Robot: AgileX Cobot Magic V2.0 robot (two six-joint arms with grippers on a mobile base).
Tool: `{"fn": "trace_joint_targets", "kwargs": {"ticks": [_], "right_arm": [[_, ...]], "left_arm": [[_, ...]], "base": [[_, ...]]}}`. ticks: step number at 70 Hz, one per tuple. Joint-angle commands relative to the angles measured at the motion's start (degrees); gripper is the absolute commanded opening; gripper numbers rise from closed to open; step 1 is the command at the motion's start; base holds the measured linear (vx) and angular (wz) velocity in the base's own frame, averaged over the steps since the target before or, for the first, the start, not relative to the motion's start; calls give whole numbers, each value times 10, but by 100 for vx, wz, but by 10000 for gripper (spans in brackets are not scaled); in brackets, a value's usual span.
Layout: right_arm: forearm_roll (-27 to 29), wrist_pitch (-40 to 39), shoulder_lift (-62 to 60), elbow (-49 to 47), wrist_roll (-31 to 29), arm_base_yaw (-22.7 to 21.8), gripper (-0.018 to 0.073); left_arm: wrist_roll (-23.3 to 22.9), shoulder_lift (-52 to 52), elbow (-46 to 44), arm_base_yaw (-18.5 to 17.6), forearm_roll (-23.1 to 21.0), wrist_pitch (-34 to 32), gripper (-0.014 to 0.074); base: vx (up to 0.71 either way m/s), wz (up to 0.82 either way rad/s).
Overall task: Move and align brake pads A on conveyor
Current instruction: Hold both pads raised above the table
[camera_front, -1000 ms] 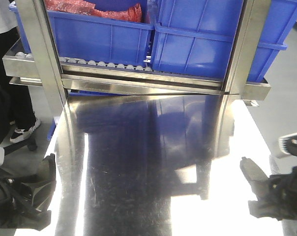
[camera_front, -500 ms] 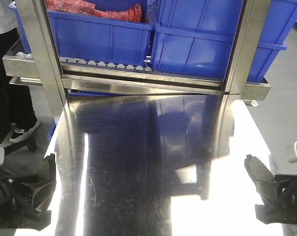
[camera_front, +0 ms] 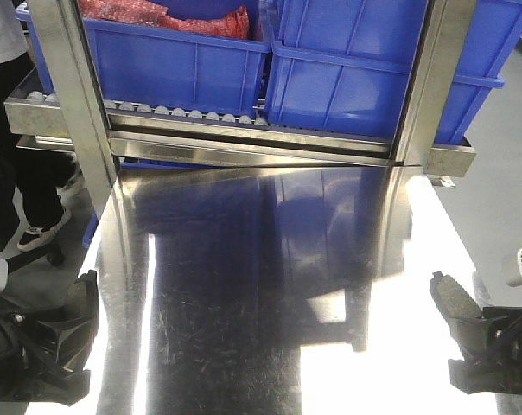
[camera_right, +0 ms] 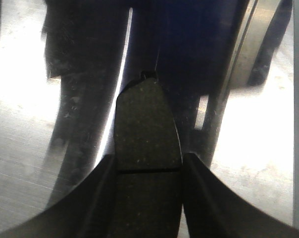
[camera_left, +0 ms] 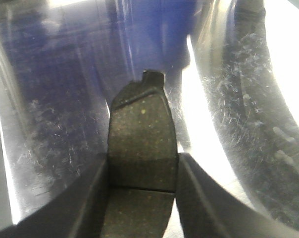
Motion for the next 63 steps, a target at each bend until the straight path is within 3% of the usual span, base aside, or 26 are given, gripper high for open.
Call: {"fn": "trace_joint_targets", "kwargs": {"ticks": [1,63], "right_arm": [[-2,-48,-6,-18,-5,-1,38],[-2,-39,-6,-18,-5,-1,38]], "left_arm": [[-2,-6,-17,-2,0,-51,101],[-2,-6,-17,-2,0,-51,101]], "base": [[0,0],[0,0]]}}
